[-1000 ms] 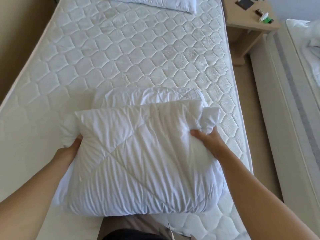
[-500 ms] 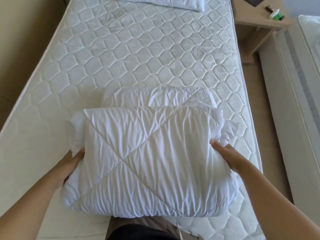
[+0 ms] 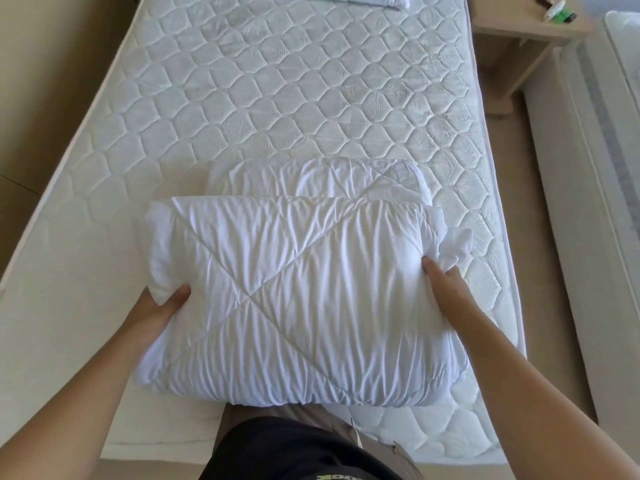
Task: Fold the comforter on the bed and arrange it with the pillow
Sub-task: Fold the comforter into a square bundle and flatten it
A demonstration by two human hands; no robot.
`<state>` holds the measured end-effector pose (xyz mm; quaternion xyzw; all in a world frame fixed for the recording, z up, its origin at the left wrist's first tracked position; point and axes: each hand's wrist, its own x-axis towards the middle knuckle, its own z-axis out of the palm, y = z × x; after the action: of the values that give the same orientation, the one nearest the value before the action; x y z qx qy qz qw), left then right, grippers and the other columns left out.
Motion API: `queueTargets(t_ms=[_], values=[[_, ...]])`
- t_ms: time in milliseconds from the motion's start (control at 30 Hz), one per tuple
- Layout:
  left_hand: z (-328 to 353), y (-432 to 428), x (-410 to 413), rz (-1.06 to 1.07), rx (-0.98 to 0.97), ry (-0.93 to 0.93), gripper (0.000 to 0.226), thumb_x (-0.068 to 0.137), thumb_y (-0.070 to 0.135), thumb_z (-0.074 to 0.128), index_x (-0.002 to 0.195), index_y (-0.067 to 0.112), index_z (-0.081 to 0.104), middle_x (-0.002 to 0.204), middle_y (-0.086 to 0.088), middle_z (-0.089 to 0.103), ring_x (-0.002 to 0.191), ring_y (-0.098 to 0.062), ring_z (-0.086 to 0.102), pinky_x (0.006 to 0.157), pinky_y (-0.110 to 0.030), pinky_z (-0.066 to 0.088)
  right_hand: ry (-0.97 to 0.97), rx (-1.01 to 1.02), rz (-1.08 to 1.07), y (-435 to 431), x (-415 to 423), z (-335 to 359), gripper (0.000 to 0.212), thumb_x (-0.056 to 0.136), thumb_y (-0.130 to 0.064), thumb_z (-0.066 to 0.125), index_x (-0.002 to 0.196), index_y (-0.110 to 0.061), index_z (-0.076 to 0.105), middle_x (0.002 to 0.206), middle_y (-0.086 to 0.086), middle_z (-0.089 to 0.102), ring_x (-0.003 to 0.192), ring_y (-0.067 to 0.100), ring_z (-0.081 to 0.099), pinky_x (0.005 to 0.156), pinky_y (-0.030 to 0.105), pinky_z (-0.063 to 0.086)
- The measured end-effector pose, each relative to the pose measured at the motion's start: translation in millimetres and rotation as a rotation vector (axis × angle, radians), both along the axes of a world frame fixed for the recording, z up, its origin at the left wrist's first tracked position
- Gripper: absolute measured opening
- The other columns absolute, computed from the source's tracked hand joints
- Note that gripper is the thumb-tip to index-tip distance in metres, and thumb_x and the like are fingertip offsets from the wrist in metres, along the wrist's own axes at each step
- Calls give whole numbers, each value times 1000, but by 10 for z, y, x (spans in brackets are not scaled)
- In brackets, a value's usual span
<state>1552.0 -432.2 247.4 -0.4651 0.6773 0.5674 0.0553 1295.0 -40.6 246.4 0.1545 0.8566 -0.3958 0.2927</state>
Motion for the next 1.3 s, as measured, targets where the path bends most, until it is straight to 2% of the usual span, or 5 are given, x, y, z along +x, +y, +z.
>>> queueTargets(t_ms=[267,400,567,867,1300], values=[[-2,126,-71,-5,-21,-18,50,94,42,61,137,18,55,115,-3,61,99,-22,58,89,-37,43,-28,-271,442,336,373,152,112,60,-78,70,149,-20,38,132,-10,61,115,-3,61,89,13,51],[5,109,-15,-8,-59,-83,61,85,62,63,131,22,59,117,-3,65,101,-24,61,92,-42,47,56,-66,297,355,369,-17,130,45,-90,68,149,-20,36,130,-1,61,116,22,62,97,37,48],[99,65,-151,8,-154,-171,65,70,78,58,106,24,63,99,-3,67,93,-28,63,87,-44,50,228,-23,115,159,233,118,77,78,-60,68,137,-14,49,115,4,64,112,33,63,90,38,46],[627,-452,-1041,33,-169,136,52,93,56,57,129,19,62,111,-6,65,99,-22,62,88,-36,45,409,-226,28,-139,-831,806,30,96,-28,65,125,-23,63,107,-7,71,96,11,68,83,33,53],[-1000,-981,-2447,145,-123,-211,113,77,89,39,129,-9,56,134,-34,55,126,-41,54,102,-41,41,256,501,233,-1118,-2267,-988,67,101,-59,27,128,-3,49,118,34,61,112,48,58,92,51,43]])
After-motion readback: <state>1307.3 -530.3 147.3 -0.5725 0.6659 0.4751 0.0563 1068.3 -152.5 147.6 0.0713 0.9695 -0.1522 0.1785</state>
